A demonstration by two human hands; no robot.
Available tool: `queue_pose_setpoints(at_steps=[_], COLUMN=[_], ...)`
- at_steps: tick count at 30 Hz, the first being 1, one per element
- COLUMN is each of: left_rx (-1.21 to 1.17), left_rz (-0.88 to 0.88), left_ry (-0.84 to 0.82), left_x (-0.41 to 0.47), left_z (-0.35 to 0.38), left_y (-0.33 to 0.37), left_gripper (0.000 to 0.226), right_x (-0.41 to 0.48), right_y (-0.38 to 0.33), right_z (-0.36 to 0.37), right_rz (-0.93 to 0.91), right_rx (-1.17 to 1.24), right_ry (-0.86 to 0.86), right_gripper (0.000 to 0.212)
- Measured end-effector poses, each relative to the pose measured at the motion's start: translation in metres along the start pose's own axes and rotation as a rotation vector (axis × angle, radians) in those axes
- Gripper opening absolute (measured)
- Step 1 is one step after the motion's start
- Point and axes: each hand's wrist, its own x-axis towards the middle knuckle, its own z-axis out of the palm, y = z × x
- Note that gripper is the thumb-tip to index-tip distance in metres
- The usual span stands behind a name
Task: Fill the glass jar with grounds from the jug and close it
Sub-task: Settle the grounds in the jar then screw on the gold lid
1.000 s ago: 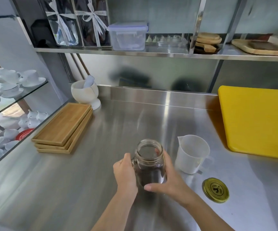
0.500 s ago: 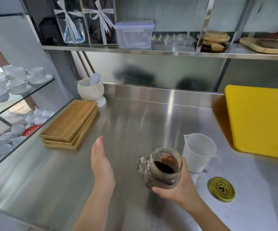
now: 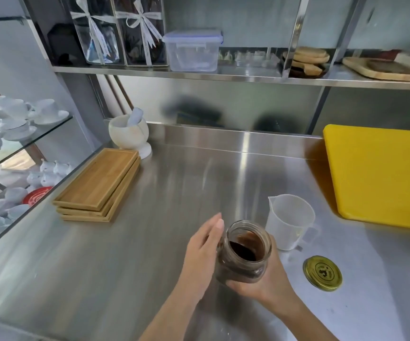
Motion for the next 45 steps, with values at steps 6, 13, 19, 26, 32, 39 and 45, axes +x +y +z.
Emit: queue_pose_setpoints(at_steps=[6, 13, 19, 26, 32, 39, 45], left_rx=[-0.101, -0.019, -0.083, 0.0, 0.025, 0.046, 0.133], left_rz=[0.065, -0.016, -0.192, -0.241, -0.257, -0.254, -0.218], left_ry=[0.154, 0.149, 0.158, 0.103, 0.099, 0.129, 0.068], left_x=[0.007, 0.0, 0.006, 0.009, 0.009, 0.009, 0.01], left_z=[-0.004, 0.019, 0.032, 0.044, 0.043, 0.042, 0.037], left_y=[-0.002, -0.02, -0.035, -0.057, -0.075, -0.08, -0.079], left_gripper=[0.021, 0.043, 0.042, 0.037, 0.039, 0.042, 0.048], right_x=[-0.005, -0.011, -0.012, -0.02, -0.024, -0.019, -0.024], right_y=[0.001, 0.013, 0.021, 0.033, 0.04, 0.035, 0.038], right_z=[-0.006, -0.007, -0.022, -0.038, -0.041, -0.059, -0.1], right_rz=[0.03, 0.085, 0.14, 0.166, 0.195, 0.364, 0.424], right_rx=[0.039, -0.006, -0.098, -0.15, -0.136, -0.114, -0.322], right_ry=[0.051, 0.019, -0.049, -0.036, -0.067, -0.288, -0.12], right_gripper=[0.089, 0.092, 0.095, 0.09, 0.09, 0.094, 0.049])
